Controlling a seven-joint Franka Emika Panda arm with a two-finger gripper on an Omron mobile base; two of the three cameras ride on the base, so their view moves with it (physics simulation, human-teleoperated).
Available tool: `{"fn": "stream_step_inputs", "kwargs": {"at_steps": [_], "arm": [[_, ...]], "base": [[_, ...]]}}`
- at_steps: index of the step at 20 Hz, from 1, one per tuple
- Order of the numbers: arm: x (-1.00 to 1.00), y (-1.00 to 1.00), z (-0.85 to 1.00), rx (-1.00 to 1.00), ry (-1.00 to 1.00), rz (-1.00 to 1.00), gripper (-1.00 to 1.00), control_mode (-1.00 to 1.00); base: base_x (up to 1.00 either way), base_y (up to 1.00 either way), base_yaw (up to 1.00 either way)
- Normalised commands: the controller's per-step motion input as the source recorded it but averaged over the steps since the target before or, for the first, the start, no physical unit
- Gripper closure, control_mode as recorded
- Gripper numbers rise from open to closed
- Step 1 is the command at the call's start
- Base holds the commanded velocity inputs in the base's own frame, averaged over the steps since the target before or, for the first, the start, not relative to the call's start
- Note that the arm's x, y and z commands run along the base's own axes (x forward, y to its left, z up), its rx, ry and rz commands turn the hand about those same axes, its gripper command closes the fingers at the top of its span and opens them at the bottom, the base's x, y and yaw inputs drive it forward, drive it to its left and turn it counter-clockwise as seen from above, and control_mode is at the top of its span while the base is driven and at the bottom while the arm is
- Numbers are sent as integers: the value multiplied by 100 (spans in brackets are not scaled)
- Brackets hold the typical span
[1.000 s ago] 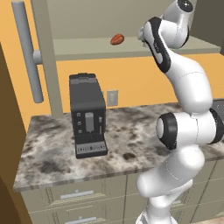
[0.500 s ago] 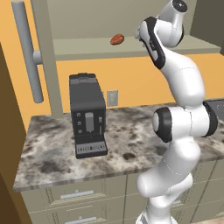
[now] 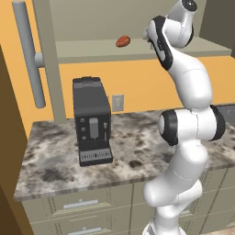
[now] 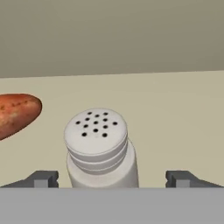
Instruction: The dining table condiment station is running low on shaker. Refill the condiment station by opening the cabinet and taking the shaker from the cabinet and placing it on the dining table.
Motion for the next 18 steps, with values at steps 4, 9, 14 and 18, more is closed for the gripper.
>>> {"fn": "stream_step_inputs", "kwargs": {"at_steps": [4,9,14,18], "arm": [[1,0,0,0,0,0,100,-100],[-3,1,0,0,0,0,100,-100],[-72,1,2,0,-6,0,100,-100],[-100,1,18,0,-21,0,100,-100]], "base": [[0,0,0],[0,0,0],[0,0,0],[0,0,0]]}}
